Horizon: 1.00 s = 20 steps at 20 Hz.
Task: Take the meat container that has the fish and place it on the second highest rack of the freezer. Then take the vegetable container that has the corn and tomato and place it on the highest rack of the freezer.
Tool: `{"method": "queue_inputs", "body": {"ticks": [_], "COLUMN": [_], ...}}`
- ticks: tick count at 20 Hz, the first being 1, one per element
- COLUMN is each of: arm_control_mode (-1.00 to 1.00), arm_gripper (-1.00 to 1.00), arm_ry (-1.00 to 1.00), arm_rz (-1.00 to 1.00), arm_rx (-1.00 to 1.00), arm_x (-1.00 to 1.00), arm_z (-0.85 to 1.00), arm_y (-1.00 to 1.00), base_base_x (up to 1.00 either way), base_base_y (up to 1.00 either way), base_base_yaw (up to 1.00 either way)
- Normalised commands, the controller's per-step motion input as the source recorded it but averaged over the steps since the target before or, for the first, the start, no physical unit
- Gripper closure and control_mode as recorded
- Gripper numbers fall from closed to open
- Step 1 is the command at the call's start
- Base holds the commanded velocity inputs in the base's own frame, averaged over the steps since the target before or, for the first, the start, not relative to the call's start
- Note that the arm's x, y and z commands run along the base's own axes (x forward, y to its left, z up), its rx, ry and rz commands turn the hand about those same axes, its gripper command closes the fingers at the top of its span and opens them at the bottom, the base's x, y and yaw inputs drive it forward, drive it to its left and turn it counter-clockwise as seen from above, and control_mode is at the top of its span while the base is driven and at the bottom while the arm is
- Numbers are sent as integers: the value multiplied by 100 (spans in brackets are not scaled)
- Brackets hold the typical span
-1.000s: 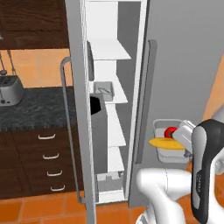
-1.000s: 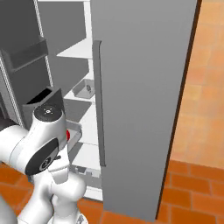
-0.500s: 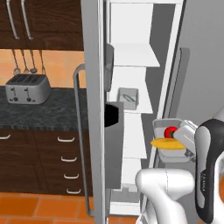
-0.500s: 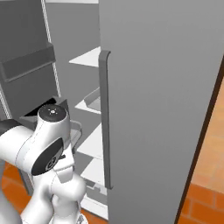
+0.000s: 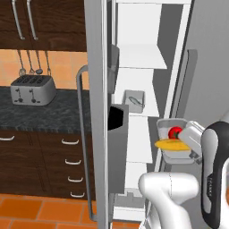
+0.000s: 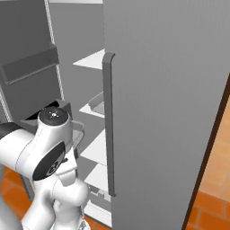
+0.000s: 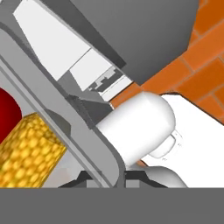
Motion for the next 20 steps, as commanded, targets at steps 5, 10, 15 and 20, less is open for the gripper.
{"method": "queue_inputs", "body": {"ticks": [5, 10, 15, 20], "arm_control_mode": [-100, -100, -100, -100], "arm_gripper": [100, 100, 100, 100], "arm_ry": [0, 4, -3, -15], "arm_rz": [-1, 0, -2, -7], "arm_rx": [12, 9, 0, 0], "arm_x": [56, 91, 90, 92], "arm_z": [93, 100, 35, 29], "arm_y": [-1, 0, 16, 13], "base_base_x": [0, 0, 0, 0], "base_base_y": [0, 0, 0, 0], "base_base_yaw": [0, 0, 0, 0]}}
